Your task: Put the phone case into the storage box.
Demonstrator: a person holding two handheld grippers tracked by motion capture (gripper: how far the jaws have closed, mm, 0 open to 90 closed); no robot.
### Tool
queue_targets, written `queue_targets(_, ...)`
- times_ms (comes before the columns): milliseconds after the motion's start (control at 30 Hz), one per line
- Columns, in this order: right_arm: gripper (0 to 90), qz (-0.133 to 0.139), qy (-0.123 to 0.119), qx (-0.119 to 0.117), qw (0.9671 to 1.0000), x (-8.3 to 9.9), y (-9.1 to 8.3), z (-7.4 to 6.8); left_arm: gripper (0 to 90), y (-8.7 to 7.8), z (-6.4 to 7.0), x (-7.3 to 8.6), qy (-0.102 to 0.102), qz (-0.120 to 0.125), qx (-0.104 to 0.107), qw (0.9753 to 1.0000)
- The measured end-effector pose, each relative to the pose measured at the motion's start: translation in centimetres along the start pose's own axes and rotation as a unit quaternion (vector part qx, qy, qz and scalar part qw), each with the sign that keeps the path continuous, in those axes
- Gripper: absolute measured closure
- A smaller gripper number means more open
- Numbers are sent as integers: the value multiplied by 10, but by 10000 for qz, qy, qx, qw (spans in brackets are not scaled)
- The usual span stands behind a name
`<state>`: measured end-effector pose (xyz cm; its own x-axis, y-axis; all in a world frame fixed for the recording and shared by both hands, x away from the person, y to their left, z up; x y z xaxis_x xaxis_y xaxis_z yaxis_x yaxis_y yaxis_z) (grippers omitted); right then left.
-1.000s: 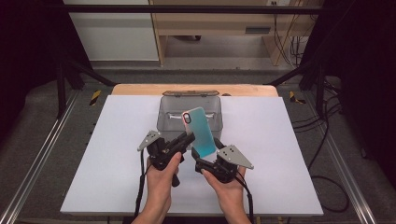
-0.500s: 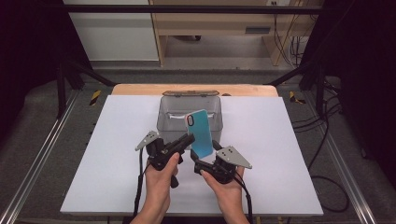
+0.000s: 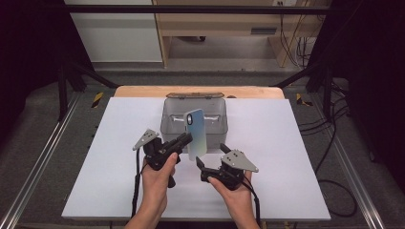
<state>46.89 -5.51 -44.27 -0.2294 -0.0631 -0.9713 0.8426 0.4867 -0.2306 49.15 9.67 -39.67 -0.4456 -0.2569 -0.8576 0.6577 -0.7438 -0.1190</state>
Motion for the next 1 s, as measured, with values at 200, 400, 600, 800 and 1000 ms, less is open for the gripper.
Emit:
queue_targets(200, 104, -476, -283, 99, 9984, 9, 2, 24, 811, -11, -5, -7, 23, -23, -76, 10000)
queue_targets(400, 94, -574, -474, 313, 9967, 15, -13, 53, 811, -20, -8, -11, 49, -85, -131, 9999)
queue_targets(600, 58, -304, -670, 611, 9954, 21, -45, 81, 810, -29, -14, -17, 65, -117, -238, 9996)
queue_targets(800, 51, -165, -888, 838, 9924, 27, -83, 104, 810, -33, -17, -21, 81, -160, -300, 9994)
queue_targets(1000, 47, 15, -748, 1093, 9912, 31, -97, 122, 810, -29, -15, -23, 195, -274, -374, 9987)
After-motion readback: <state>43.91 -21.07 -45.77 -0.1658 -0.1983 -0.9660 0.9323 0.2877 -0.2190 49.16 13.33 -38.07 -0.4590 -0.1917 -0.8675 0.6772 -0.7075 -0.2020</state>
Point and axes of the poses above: each handheld gripper's, and its own axes: y roughly forward along the jaws, x roughly out of its underside, z roughly to its right, the point moved 6 cm from there along y, roughly forward along the jaws, and after that the axes turned 4 degrees about x, right-handed, at the moved point
